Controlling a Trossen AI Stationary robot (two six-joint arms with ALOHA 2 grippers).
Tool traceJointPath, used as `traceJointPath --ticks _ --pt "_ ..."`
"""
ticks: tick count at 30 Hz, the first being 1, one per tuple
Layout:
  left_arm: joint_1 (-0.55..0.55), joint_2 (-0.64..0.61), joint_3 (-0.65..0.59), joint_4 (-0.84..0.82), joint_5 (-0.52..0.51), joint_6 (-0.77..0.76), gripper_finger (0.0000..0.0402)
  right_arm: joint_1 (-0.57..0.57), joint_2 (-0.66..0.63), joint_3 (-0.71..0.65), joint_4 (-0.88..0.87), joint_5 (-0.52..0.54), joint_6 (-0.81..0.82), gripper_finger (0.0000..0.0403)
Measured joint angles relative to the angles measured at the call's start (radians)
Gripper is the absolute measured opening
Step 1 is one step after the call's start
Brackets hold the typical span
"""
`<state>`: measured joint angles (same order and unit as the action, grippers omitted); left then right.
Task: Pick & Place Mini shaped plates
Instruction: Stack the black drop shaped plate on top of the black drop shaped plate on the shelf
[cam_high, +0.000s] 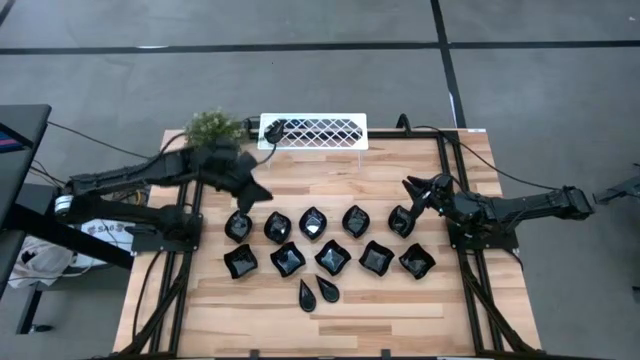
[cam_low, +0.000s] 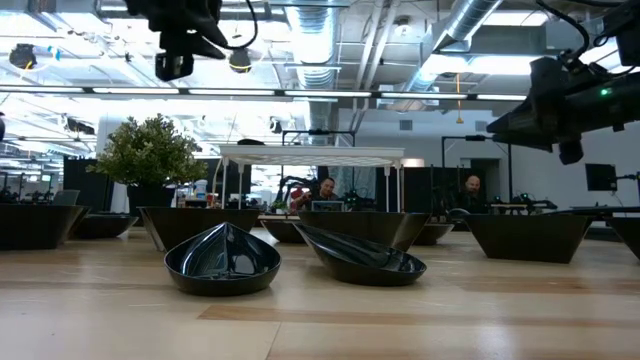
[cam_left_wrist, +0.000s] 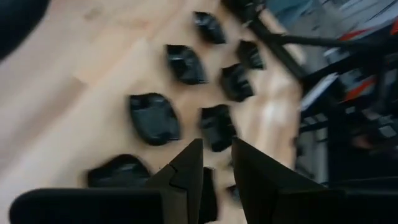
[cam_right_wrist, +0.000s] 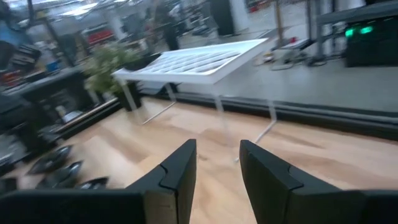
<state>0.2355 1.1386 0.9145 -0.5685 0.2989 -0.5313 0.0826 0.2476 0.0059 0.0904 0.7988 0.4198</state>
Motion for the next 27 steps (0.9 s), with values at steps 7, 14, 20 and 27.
traceJointPath --ticks 7,14,20,27 --pt "-0.229 -0.037 -0.162 0.255 -0.156 -0.240 0.0085 0.000 0.000 0.000 0.000 -0.121 0.000 0.0119" --pt "-0.459 0.035 -0.211 0.408 -0.337 -0.354 0.0085 0.001 0.000 0.000 -0.001 -0.172 0.000 0.0119" --pt "-0.606 0.154 -0.211 0.530 -0.398 -0.493 0.0085 0.001 0.000 0.000 -0.001 -0.174 0.000 0.0119" --pt "-0.714 0.336 -0.162 0.640 -0.400 -0.691 0.0085 0.001 0.000 0.000 -0.005 -0.175 0.000 0.0119"
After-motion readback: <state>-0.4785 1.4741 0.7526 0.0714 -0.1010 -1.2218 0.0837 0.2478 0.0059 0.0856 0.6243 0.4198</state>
